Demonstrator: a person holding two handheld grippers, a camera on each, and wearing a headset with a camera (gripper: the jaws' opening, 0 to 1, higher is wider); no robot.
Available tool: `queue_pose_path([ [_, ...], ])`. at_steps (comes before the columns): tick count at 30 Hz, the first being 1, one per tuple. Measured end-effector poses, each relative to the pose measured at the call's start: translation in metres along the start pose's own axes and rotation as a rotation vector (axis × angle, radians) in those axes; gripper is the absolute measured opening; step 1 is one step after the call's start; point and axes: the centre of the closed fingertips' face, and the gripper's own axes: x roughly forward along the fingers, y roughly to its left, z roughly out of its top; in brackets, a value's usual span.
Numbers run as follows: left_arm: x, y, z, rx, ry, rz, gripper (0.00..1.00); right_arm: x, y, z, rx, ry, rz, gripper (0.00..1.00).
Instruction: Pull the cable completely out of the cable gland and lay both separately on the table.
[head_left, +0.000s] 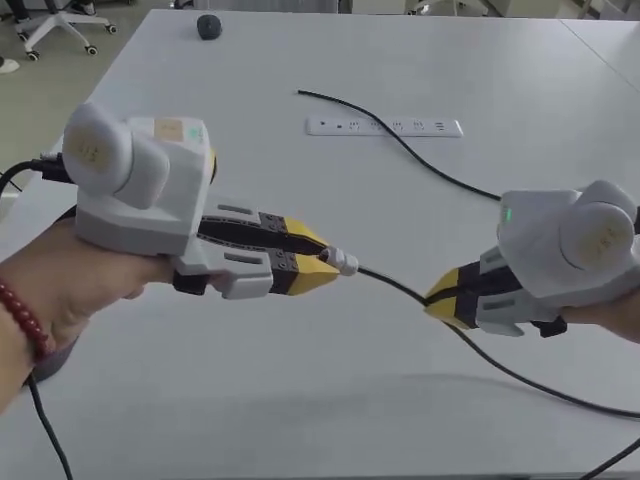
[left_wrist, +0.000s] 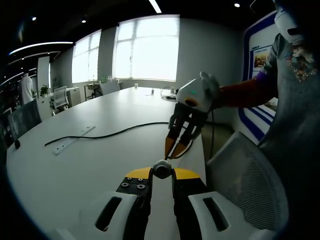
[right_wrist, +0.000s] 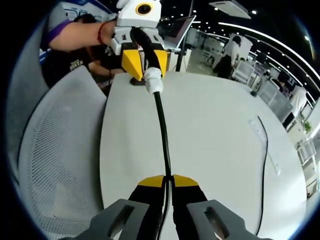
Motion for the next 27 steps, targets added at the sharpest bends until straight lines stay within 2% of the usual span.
queue_pose_path([
  [11, -0.007, 0.008, 0.001, -0.001, -0.002, 0.023, 0.16, 0.001, -0.009, -0.011, 0.029, 0.018, -0.012, 0.00],
  [17, -0.015, 0.017, -0.002, -0.003, -0.005, 0.055, 0.16, 0.003, -0.014, -0.019, 0.045, 0.040, -0.016, 0.00],
  [22, -0.018, 0.019, -0.004, -0.016, -0.013, 0.067, 0.16, 0.004, -0.027, -0.036, 0.082, 0.079, -0.040, 0.00],
  [24, -0.017, 0.018, -0.005, -0.017, -0.012, 0.065, 0.16, 0.004, -0.032, -0.039, 0.112, 0.077, -0.049, 0.00],
  [27, -0.012, 0.016, -0.007, -0.022, -0.015, 0.057, 0.16, 0.006, -0.047, -0.042, 0.141, 0.080, -0.073, 0.00],
])
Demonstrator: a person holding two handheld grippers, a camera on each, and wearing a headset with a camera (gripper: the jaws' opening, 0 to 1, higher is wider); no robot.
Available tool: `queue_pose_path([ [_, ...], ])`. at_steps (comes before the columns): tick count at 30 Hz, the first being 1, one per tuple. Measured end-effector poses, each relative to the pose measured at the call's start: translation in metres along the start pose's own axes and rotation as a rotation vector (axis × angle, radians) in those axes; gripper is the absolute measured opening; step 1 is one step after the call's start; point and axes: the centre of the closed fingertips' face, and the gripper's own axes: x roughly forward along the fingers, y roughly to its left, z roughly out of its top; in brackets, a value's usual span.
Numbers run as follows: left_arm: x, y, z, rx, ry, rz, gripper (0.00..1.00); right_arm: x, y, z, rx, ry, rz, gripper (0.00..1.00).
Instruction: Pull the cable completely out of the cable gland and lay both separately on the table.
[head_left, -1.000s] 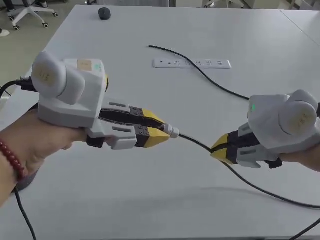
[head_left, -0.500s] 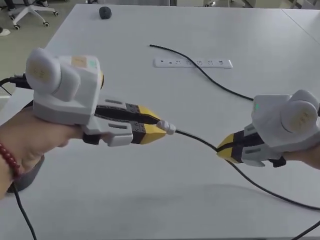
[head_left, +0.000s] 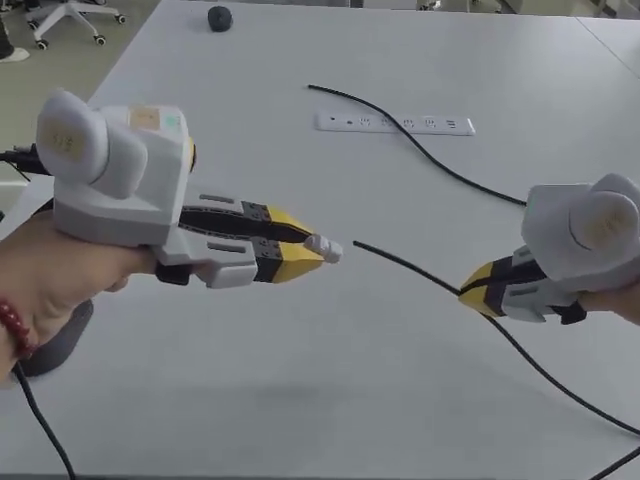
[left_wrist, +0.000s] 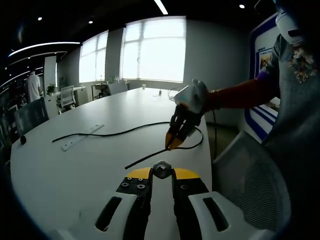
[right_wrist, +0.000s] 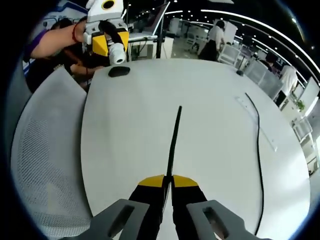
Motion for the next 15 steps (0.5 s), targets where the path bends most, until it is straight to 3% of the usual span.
queue_pose_path([
  [4, 0.007, -0.002, 0.000, -0.003, -0.008, -0.011, 0.16, 0.006, -0.020, 0.006, 0.055, -0.007, -0.032, 0.00],
  [9, 0.014, -0.001, -0.002, -0.001, -0.009, -0.019, 0.16, 0.017, -0.046, 0.016, 0.073, -0.016, -0.088, 0.00],
  [15, 0.019, 0.002, -0.012, 0.006, 0.014, -0.019, 0.16, 0.044, -0.085, 0.020, 0.135, 0.004, -0.118, 0.00],
])
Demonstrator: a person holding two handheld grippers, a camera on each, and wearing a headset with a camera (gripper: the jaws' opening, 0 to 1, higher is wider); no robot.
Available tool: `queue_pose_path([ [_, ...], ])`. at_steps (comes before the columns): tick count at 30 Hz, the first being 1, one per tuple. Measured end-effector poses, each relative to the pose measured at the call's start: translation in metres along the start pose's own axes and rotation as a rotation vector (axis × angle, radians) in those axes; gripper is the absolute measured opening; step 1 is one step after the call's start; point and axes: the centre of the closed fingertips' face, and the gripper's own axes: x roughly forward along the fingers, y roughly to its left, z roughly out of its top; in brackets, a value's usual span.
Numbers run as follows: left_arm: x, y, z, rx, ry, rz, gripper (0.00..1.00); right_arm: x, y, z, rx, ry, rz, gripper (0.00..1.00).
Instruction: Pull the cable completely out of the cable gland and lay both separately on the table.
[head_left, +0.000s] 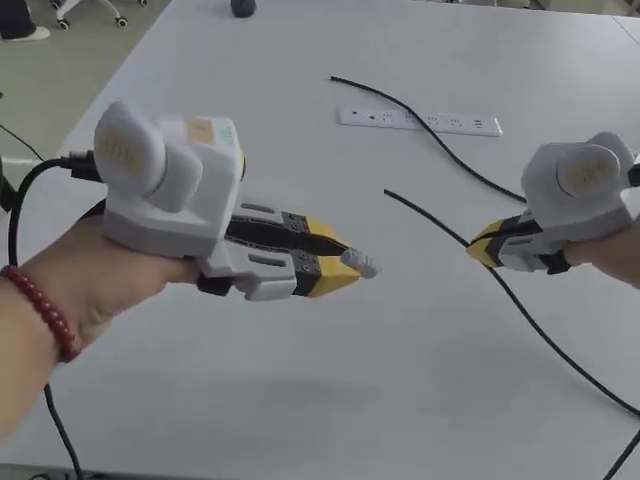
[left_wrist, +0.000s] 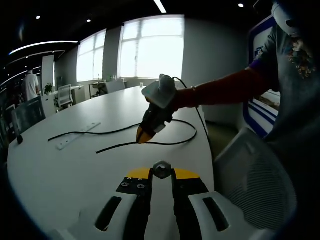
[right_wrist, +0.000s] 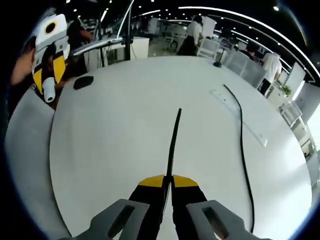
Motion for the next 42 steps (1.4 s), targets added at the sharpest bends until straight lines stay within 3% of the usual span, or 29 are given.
queue_pose_path([
  [5, 0.002, 0.002, -0.010, -0.002, 0.015, 0.000, 0.16, 0.027, -0.013, -0.003, 0.026, 0.045, 0.008, 0.00],
  [11, 0.002, 0.005, -0.017, -0.016, 0.019, 0.008, 0.16, 0.051, -0.012, -0.007, 0.039, 0.094, 0.032, 0.00],
  [16, 0.003, 0.008, -0.020, -0.027, 0.017, 0.013, 0.16, 0.056, -0.012, -0.006, 0.026, 0.109, 0.041, 0.00],
  [23, 0.007, 0.007, -0.021, -0.033, 0.013, 0.006, 0.16, 0.061, -0.010, -0.017, 0.041, 0.145, 0.063, 0.00],
  [37, 0.014, 0.007, -0.017, -0.038, 0.003, -0.005, 0.16, 0.060, -0.012, -0.016, 0.047, 0.143, 0.067, 0.01],
  [42, 0.015, 0.006, -0.017, -0.041, 0.001, -0.007, 0.16, 0.060, -0.012, -0.014, 0.057, 0.138, 0.071, 0.06],
])
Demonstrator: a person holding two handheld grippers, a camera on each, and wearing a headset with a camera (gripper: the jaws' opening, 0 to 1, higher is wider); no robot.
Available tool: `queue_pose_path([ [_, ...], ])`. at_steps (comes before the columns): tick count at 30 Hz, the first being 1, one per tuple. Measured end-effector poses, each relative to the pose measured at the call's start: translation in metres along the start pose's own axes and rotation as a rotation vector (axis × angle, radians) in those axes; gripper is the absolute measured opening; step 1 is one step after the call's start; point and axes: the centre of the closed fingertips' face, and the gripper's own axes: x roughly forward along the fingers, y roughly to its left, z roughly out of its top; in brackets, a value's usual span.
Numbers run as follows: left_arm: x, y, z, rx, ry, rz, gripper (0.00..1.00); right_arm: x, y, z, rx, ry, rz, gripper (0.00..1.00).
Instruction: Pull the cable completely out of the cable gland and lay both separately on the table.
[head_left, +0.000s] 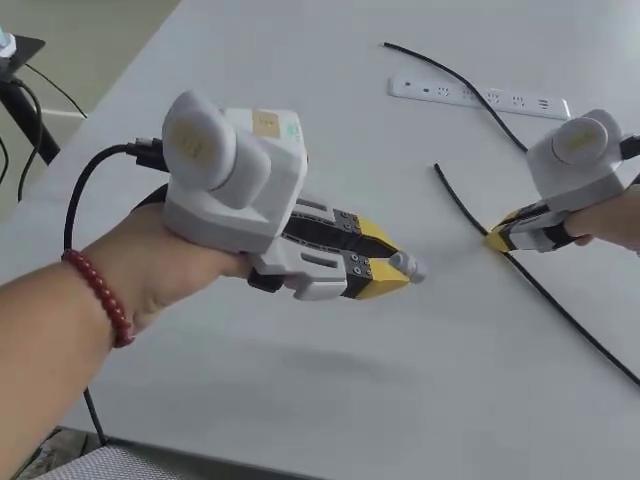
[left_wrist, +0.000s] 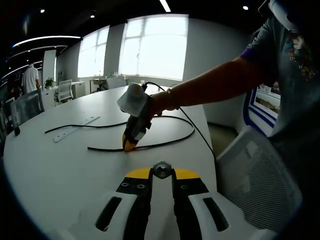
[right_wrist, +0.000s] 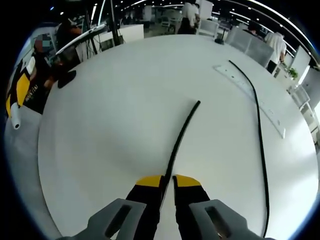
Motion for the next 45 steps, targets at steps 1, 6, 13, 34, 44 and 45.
queue_pose_path([
  [1, 0.000, 0.000, 0.001, -0.004, -0.003, -0.001, 0.16, 0.000, -0.005, 0.001, 0.005, -0.003, -0.029, 0.10],
  [6, 0.000, 0.003, 0.002, -0.006, -0.006, 0.007, 0.16, -0.002, -0.004, -0.001, 0.007, -0.004, -0.020, 0.20],
  [13, -0.001, 0.005, 0.004, -0.010, -0.014, 0.019, 0.16, -0.021, 0.000, 0.008, 0.031, -0.091, -0.034, 0.30],
  [34, 0.002, 0.002, 0.002, -0.009, -0.004, 0.009, 0.16, -0.104, 0.043, 0.019, 0.086, -0.436, -0.091, 0.94],
  [44, 0.005, 0.005, 0.002, -0.010, -0.005, 0.021, 0.16, -0.135, 0.073, 0.001, 0.100, -0.505, -0.127, 0.99],
  [45, 0.005, 0.006, 0.001, -0.009, -0.004, 0.025, 0.16, -0.140, 0.077, 0.002, 0.102, -0.525, -0.124, 0.99],
])
